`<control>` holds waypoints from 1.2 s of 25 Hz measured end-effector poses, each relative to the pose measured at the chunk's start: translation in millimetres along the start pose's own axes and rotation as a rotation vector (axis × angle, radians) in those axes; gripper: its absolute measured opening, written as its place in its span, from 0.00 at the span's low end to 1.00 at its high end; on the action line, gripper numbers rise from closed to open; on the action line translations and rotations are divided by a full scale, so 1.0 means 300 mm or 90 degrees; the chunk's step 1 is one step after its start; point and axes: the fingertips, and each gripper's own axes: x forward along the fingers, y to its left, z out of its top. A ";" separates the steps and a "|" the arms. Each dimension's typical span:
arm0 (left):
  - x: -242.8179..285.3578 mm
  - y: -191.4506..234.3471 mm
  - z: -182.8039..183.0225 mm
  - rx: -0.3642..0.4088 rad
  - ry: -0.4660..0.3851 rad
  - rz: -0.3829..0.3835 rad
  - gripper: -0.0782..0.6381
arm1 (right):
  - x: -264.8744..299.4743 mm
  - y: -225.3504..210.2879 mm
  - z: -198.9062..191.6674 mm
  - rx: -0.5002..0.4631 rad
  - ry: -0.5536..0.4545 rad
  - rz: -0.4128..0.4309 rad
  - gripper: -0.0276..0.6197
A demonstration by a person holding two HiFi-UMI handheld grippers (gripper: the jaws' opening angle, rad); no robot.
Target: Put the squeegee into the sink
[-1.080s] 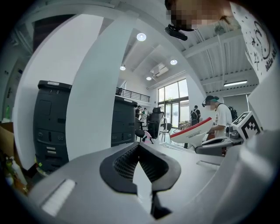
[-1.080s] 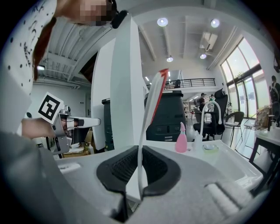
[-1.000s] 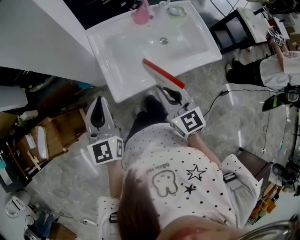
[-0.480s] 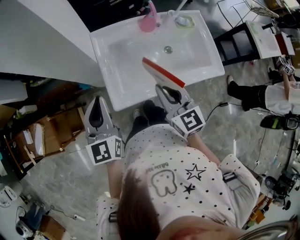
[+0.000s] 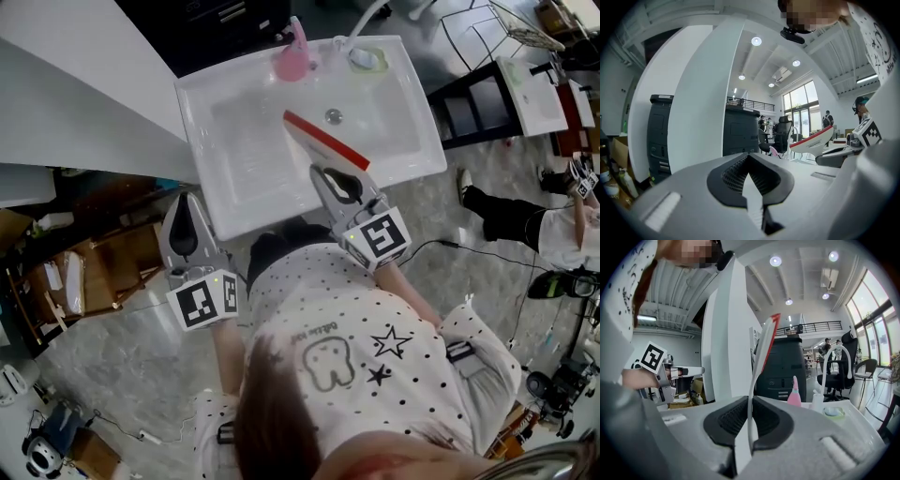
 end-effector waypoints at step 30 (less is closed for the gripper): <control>0.074 0.038 0.012 -0.009 0.021 -0.053 0.09 | 0.098 0.043 -0.008 0.059 0.020 -0.007 0.08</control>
